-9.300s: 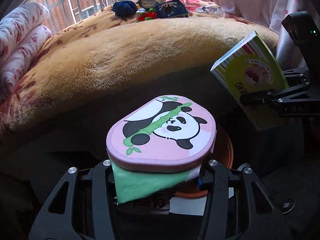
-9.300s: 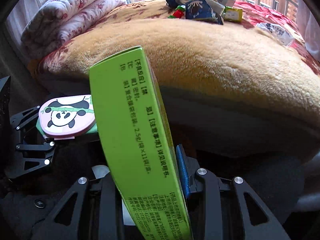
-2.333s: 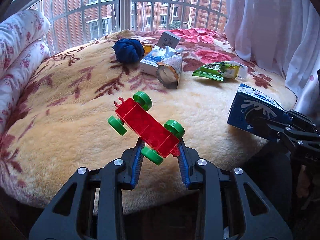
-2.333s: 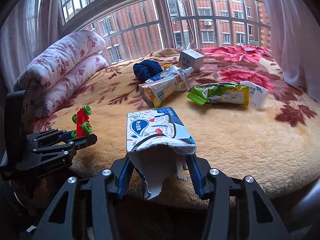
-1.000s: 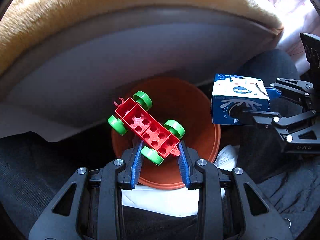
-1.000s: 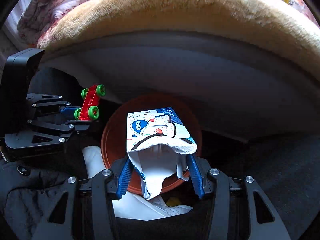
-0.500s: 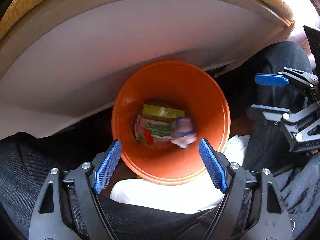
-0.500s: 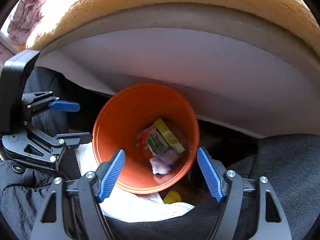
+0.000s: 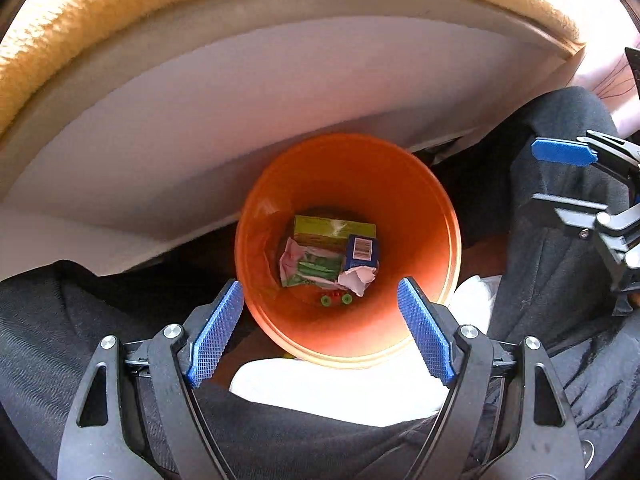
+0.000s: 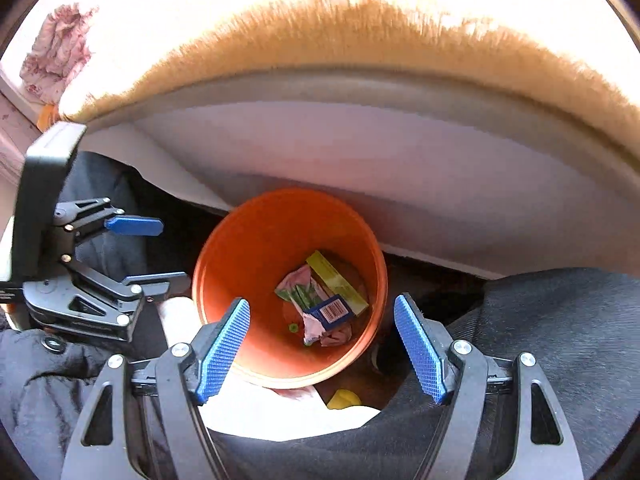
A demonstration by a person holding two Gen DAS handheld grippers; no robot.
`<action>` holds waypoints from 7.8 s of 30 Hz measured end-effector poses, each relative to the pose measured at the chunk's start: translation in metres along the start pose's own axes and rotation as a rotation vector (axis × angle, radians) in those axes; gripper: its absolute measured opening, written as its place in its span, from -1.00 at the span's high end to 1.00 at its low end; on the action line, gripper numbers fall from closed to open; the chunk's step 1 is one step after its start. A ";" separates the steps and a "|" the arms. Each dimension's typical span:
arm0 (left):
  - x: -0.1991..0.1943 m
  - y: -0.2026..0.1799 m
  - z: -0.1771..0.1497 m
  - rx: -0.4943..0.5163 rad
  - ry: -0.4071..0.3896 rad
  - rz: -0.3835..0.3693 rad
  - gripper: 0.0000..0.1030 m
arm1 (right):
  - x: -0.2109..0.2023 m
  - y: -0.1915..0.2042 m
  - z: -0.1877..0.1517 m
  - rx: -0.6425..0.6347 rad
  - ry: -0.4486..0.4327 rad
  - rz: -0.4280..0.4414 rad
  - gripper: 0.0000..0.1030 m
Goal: Collect trash
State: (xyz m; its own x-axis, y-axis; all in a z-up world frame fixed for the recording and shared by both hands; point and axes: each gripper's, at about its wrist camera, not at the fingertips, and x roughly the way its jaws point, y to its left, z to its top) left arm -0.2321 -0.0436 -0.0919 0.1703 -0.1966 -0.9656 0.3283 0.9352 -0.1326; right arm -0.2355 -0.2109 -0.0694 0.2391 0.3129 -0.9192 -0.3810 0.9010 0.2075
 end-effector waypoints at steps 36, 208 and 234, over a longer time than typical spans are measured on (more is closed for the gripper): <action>-0.126 0.041 0.079 -0.058 -0.467 0.047 -0.70 | -0.036 -0.187 0.271 0.821 -0.366 0.148 -0.75; -0.005 -0.004 -0.003 0.016 -0.034 0.065 -0.66 | -0.027 -0.003 0.019 -0.045 -0.042 0.091 -0.46; -0.149 0.011 0.130 -0.040 -0.615 0.144 -0.78 | -0.143 -0.108 0.185 -0.003 -0.544 -0.136 -0.71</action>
State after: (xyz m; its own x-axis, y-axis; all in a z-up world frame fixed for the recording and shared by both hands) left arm -0.1334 -0.0419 0.0799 0.7166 -0.1905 -0.6710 0.2298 0.9727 -0.0307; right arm -0.0630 -0.2972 0.1018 0.7125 0.3047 -0.6320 -0.3167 0.9435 0.0977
